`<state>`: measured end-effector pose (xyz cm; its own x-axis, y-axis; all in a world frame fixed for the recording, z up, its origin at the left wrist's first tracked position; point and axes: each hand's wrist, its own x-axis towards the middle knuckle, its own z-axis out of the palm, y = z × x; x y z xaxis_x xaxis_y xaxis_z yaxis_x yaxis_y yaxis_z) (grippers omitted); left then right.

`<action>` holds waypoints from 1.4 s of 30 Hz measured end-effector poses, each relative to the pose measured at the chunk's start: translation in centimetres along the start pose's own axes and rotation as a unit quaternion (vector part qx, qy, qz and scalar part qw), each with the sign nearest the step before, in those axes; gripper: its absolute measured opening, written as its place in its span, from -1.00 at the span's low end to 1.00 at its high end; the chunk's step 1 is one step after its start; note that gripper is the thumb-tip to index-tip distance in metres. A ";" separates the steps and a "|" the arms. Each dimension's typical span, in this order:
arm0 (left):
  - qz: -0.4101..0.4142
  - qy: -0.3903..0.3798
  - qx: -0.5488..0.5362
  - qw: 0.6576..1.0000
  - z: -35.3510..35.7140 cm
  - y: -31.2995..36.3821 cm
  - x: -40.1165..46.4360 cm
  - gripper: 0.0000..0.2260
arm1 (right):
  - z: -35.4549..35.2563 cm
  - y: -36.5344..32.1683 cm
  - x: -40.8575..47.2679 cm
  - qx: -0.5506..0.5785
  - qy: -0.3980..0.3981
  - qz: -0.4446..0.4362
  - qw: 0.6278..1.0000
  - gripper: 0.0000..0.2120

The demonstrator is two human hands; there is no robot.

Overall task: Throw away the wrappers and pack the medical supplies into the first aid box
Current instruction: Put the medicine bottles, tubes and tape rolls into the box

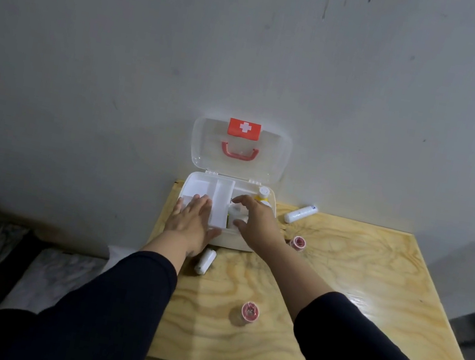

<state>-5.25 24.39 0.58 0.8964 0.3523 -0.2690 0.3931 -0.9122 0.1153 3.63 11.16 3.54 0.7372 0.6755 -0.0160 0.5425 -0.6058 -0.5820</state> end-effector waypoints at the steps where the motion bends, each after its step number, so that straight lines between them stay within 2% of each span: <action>1: 0.005 -0.004 -0.005 1.000 -0.2 0.0 -0.1 -0.34 | -0.4 -0.2 -0.3 -0.005 0.007 -0.013 1.000 -0.61; 6: 0.013 0.062 -0.033 0.997 -1.3 -1.0 -1.4 -0.40 | -0.9 -1.6 -2.0 -0.009 0.048 -0.081 0.995 -0.77; 10: 0.018 0.065 -0.007 0.998 -1.4 -2.3 -2.7 -0.41 | 1.4 -2.6 -3.6 0.019 -0.012 -0.107 0.994 -0.82; 13: 0.017 0.038 0.006 0.999 -1.0 -2.7 -3.4 -0.41 | 4.0 -2.0 -4.7 -0.038 -0.078 -0.120 0.989 -0.77; 17: 0.020 0.029 0.030 0.999 -0.4 -2.9 -3.7 -0.39 | 7.2 -0.1 -4.9 -0.084 -0.140 -0.159 0.974 -0.57; 25: 0.002 0.044 0.029 0.999 0.0 -2.3 -3.5 -0.41 | 8.5 1.9 -5.1 -0.116 -0.092 -0.154 0.977 -0.74; 31: 0.017 0.038 -0.008 0.999 -0.4 -0.8 -2.0 -0.42 | 5.2 4.9 -6.4 -0.078 -0.086 -0.042 0.992 -0.79; 36: 0.021 0.016 -0.021 0.999 -1.1 0.6 -0.2 -0.41 | 1.3 9.0 -7.2 0.002 -0.014 0.105 0.994 -0.82; 38: 0.016 0.001 -0.022 1.000 -1.2 1.0 0.4 -0.37 | -0.2 10.2 -6.7 0.087 0.058 0.176 0.979 -0.83; 40: 0.013 -0.002 -0.016 1.000 -1.0 1.0 0.9 -0.34 | -1.8 11.0 -5.7 0.186 0.118 0.230 0.948 -0.84; 42: 0.011 0.007 -0.010 1.000 -0.7 0.8 1.3 -0.31 | -3.1 11.9 -4.3 0.262 0.135 0.265 0.918 -0.84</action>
<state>-3.61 24.24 0.96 0.9077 0.3354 -0.2520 0.3771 -0.9156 0.1398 8.15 -0.22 -0.82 0.9531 0.1721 -0.2490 -0.1376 -0.4862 -0.8629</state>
